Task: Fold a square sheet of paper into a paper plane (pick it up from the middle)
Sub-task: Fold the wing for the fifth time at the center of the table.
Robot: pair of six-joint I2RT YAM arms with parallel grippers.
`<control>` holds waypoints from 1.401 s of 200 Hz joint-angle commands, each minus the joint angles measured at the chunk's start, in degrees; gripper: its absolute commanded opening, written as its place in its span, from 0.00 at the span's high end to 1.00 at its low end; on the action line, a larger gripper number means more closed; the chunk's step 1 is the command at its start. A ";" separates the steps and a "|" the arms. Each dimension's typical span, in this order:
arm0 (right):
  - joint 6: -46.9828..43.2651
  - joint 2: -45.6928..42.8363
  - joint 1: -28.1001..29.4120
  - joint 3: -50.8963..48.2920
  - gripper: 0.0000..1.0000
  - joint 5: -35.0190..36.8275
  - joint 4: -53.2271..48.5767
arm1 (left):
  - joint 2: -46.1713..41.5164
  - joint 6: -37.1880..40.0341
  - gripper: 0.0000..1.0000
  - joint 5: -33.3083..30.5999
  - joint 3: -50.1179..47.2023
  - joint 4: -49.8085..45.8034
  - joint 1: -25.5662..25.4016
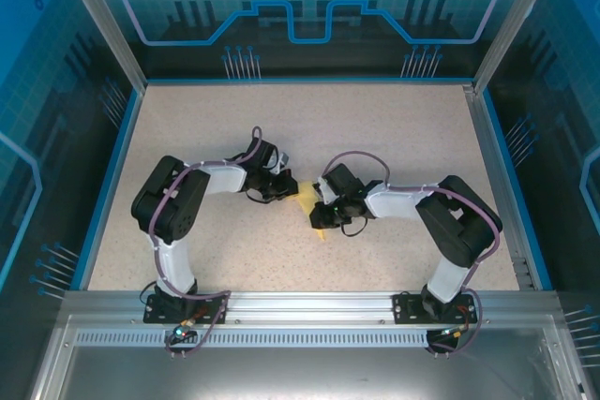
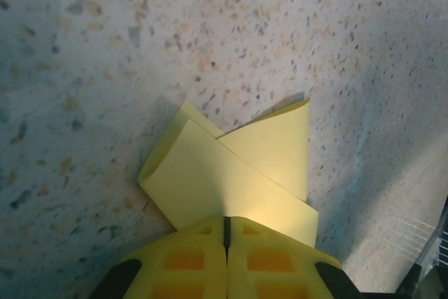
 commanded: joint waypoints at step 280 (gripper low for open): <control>-11.06 4.82 -0.88 5.57 0.92 -2.58 -8.65 | 4.71 -1.46 0.95 -8.26 3.40 -10.95 0.02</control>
